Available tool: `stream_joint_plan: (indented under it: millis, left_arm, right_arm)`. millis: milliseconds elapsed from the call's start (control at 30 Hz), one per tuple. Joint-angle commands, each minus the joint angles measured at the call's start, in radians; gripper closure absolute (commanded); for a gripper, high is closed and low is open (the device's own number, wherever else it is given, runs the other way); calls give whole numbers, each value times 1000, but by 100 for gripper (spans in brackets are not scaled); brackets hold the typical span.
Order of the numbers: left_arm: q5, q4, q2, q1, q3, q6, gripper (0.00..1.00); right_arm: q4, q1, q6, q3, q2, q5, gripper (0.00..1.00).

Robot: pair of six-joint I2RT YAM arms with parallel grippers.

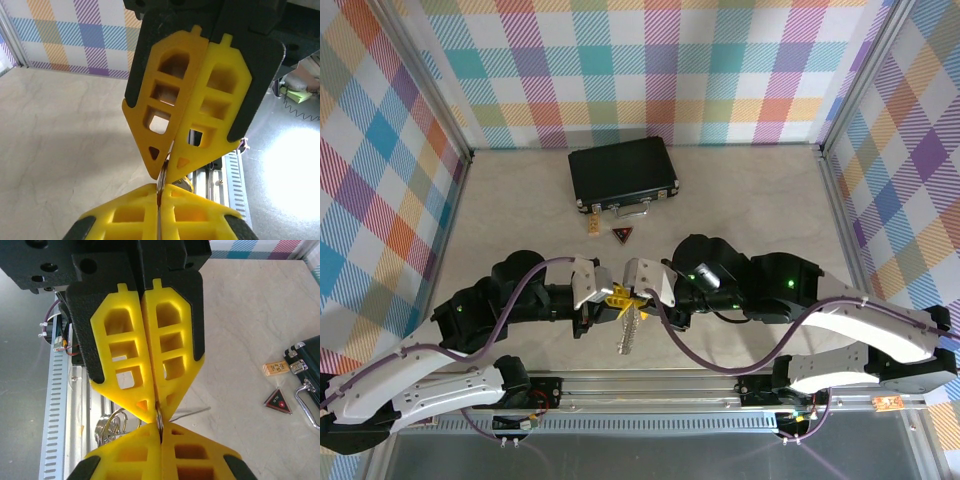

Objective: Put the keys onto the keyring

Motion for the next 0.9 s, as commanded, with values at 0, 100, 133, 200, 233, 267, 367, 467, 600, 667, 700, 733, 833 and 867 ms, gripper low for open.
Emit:
stream_joint_plan:
  millis: [0,100,133,200,233,267,367,467,600,667,700,733,833,867]
  left_arm:
    - [-11,25,1,-4,22,5,98]
    - [1,47,-6,-4,17,-2,100]
    - [9,63,-11,-3,11,-8,100]
    - [25,103,-24,-4,-4,-27,100]
    - [34,126,-31,-4,-12,-38,100]
    - [39,144,-40,-5,-22,-47,100]
    - [62,239,-71,-4,-55,-79,100]
    - [99,331,-104,-4,-95,-114,100]
    - [118,391,-119,-5,-120,-144,100]
    - [122,416,-124,-4,-133,-155,100]
    - [124,428,-127,-4,-140,-161,100]
    - [125,440,-129,-4,-148,-167,100]
    - [130,466,-132,-4,-159,-178,100]
    - [133,471,-131,-4,-163,-179,100]
  right_arm:
    - [18,1,-22,31,-3,-37,100]
    - [32,1,-17,26,-7,-60,100]
    - [38,1,-11,23,-7,-64,100]
    - [49,2,3,16,-11,-57,96]
    - [60,1,9,6,-16,-52,90]
    - [74,2,16,-7,-26,-42,83]
    - [147,2,35,-67,-74,-1,72]
    - [226,0,48,-130,-130,-3,72]
    - [276,1,53,-167,-165,-61,71]
    - [290,-1,53,-175,-169,-98,69]
    - [296,0,52,-177,-170,-105,68]
    - [301,1,53,-179,-171,-110,67]
    - [324,1,56,-194,-185,-125,63]
    - [336,1,56,-200,-190,-137,61]
